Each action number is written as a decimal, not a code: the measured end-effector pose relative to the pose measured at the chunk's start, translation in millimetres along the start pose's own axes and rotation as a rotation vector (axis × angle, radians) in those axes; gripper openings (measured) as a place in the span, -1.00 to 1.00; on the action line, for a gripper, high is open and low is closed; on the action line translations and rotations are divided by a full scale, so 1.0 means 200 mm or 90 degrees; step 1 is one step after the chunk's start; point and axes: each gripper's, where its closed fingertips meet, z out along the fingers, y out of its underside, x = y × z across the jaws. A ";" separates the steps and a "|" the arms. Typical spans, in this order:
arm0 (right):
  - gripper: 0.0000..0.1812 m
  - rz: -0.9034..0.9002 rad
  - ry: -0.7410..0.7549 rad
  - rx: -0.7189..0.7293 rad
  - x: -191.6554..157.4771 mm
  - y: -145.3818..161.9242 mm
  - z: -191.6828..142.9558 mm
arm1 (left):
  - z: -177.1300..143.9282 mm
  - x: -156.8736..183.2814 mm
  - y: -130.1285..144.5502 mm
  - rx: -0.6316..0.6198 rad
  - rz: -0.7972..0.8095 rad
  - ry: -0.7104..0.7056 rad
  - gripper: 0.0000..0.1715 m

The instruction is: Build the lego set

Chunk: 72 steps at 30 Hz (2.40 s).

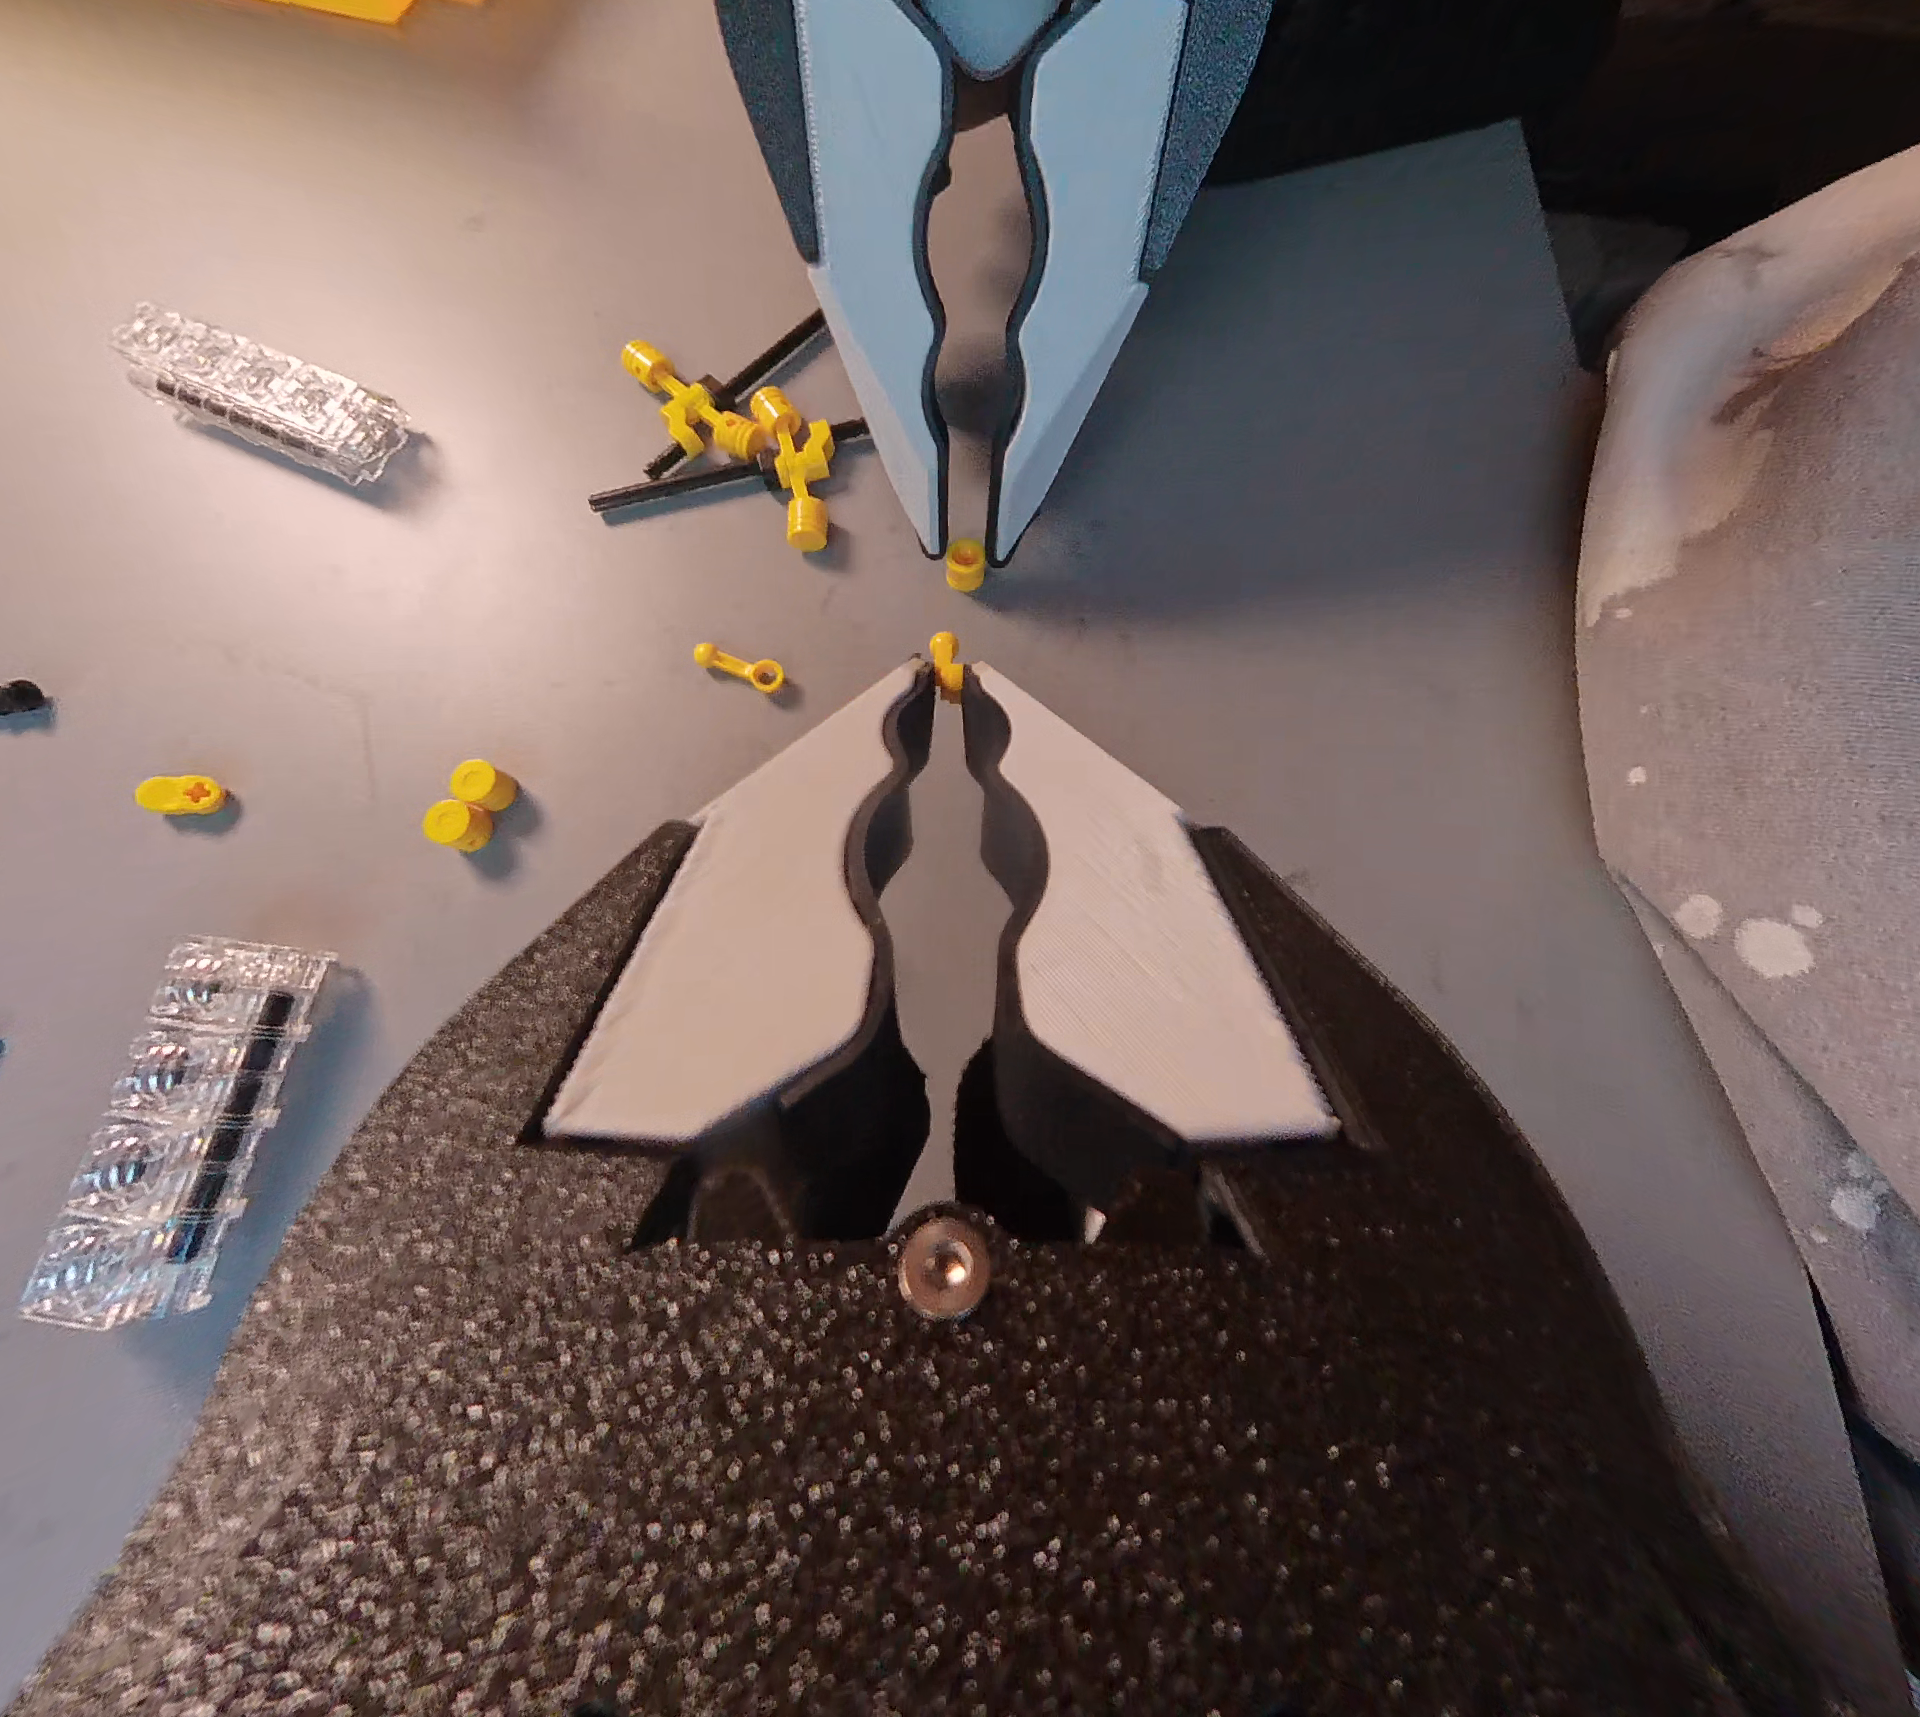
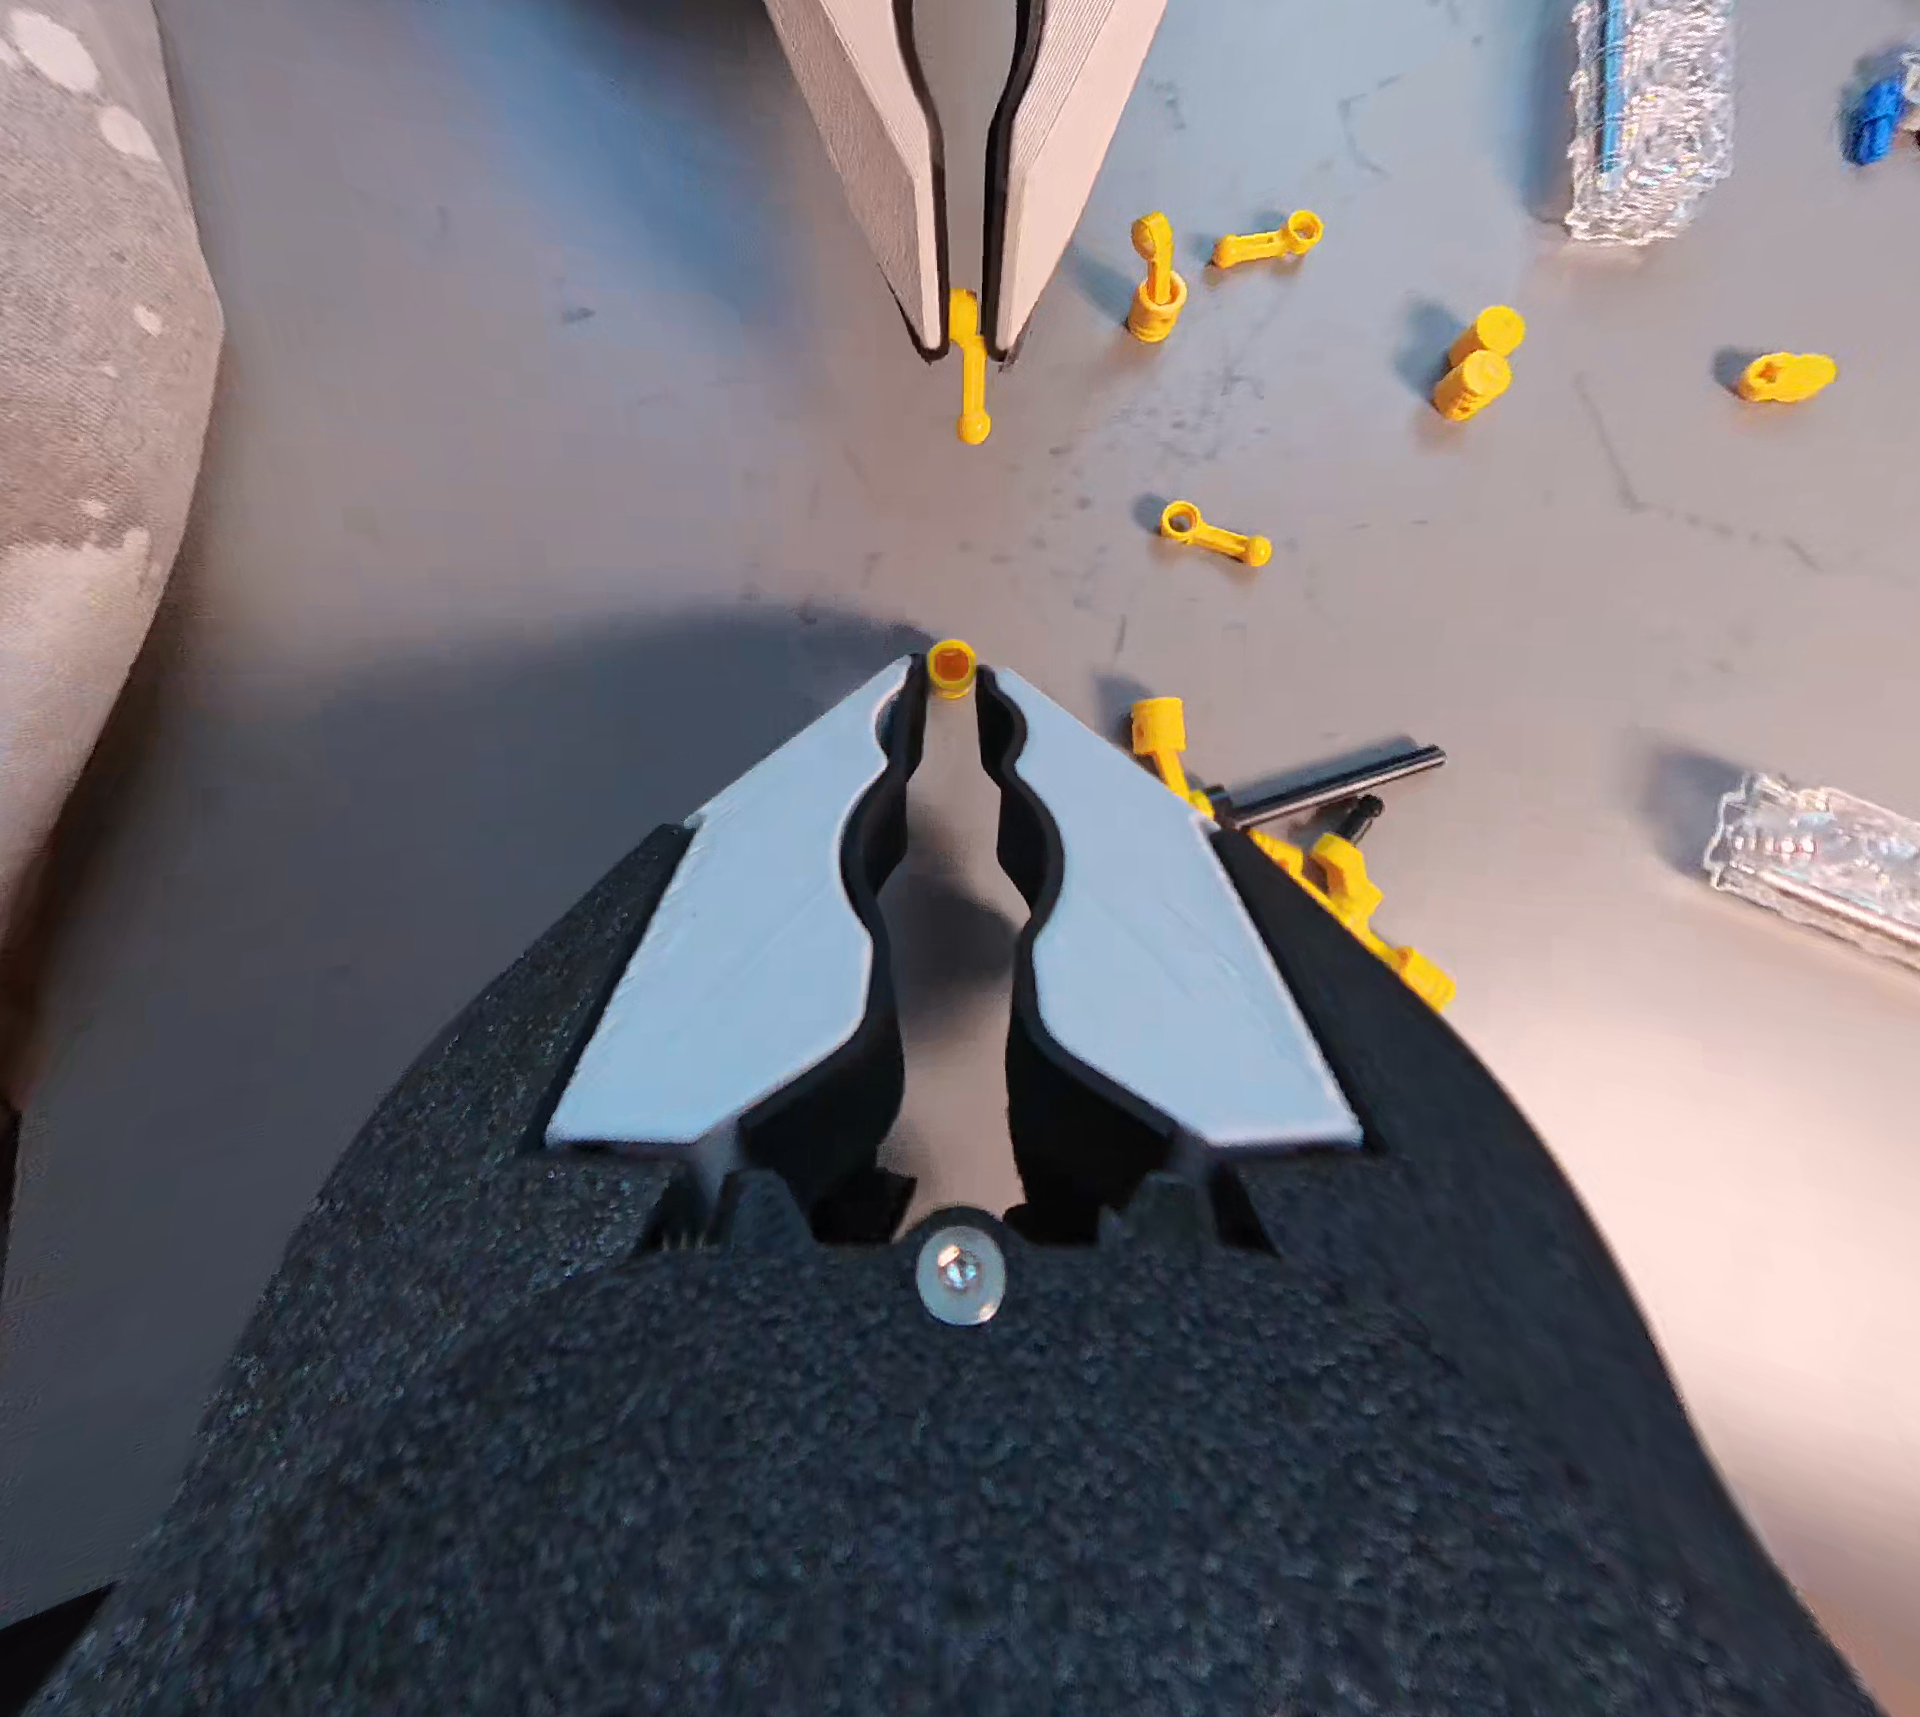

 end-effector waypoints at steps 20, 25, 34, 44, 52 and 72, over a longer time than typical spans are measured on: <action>-0.81 -0.062 0.002 0.177 -0.02 -0.27 0.03 | -0.07 0.03 0.03 -0.117 0.005 0.010 -0.94; -0.86 -0.057 0.017 0.242 0.00 -0.30 -0.04 | -0.10 0.01 -0.07 -0.047 -0.017 -0.017 -0.94; -0.94 -0.055 0.046 0.282 0.03 -0.34 -0.10 | -0.12 -0.01 -0.14 0.017 -0.025 -0.051 -0.94; -0.95 -0.078 0.054 0.250 0.02 -0.33 -0.06 | -0.09 0.01 -0.10 -0.011 -0.015 -0.049 -0.94; -0.95 -0.081 0.050 0.250 0.01 -0.32 -0.06 | -0.07 0.01 -0.09 -0.016 -0.018 -0.042 -0.95; -0.82 -0.059 -0.061 0.104 -0.05 0.00 -0.07 | 0.03 0.05 0.09 -0.212 0.046 -0.014 -0.94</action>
